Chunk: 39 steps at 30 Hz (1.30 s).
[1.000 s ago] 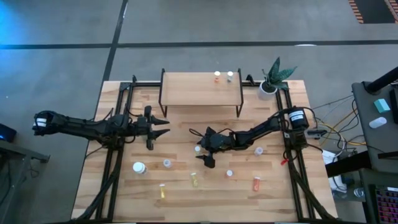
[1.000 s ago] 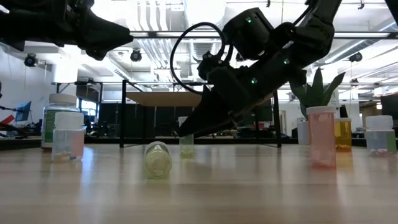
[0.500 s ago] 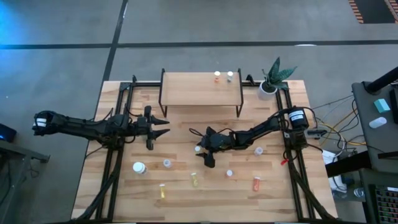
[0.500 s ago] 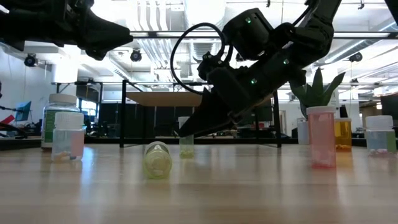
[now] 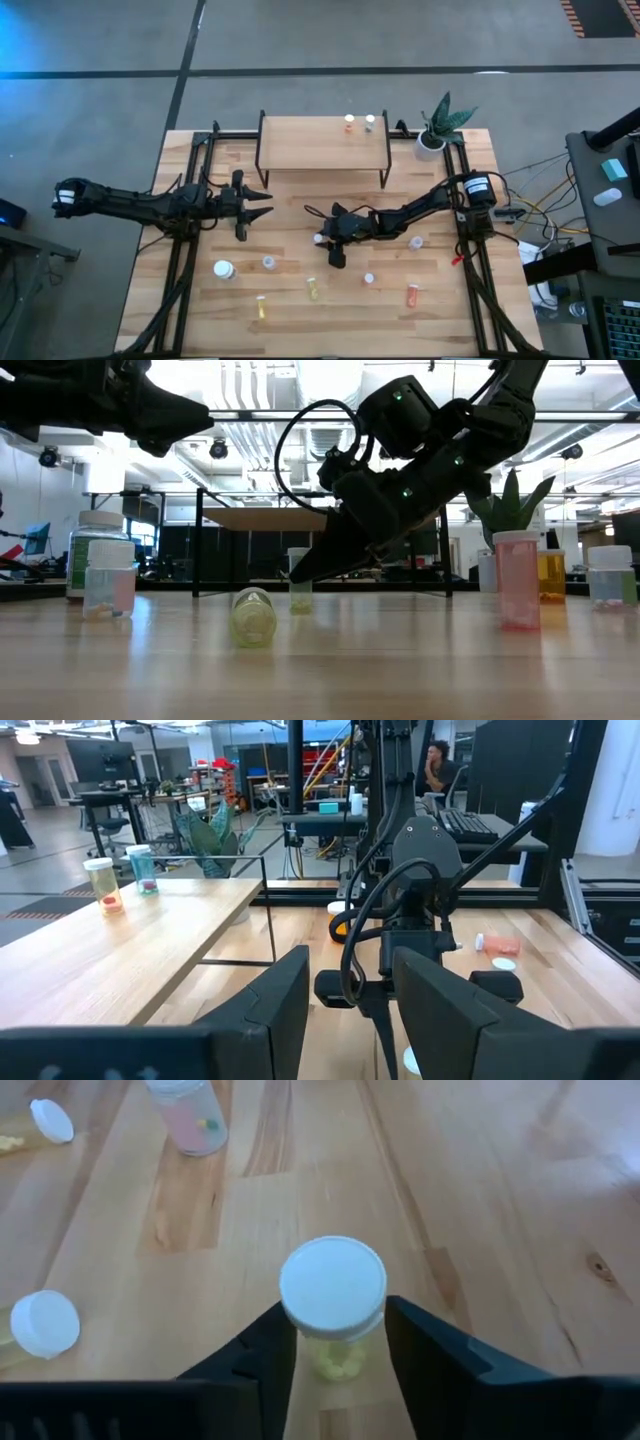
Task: Pick and place medicine bottles onto shelf by color
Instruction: Put the top yellow pill bottle on the shelf
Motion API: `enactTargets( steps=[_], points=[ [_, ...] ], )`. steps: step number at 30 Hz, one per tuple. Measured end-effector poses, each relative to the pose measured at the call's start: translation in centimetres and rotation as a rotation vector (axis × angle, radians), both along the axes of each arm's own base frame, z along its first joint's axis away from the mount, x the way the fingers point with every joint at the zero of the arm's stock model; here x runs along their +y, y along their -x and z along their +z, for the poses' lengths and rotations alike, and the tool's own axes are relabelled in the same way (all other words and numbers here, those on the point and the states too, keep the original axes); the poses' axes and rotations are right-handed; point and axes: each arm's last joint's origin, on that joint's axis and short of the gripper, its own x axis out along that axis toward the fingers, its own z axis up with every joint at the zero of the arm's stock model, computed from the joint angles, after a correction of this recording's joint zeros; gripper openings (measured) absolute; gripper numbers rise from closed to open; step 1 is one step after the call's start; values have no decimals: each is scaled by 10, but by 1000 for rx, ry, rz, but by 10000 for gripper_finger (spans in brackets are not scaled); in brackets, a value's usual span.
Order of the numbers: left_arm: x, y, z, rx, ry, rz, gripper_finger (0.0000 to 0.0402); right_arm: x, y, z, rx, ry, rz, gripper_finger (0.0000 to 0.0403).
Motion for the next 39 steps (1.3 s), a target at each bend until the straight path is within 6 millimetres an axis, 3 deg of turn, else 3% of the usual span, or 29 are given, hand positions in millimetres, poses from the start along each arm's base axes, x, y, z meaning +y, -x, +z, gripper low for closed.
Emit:
enactTargets(
  steps=[9,24,31,39],
  points=[
    [0,0,0,0,0,3,131,-3,0,4,-12,-5,-15,116],
    [0,0,0,0,1,3,131,-11,5,25,-20,3,-28,114],
    [0,0,0,0,2,2,131,-38,16,64,-55,33,-127,114],
    [0,0,0,-1,2,2,131,-69,47,127,-143,159,-281,114]
  ],
)
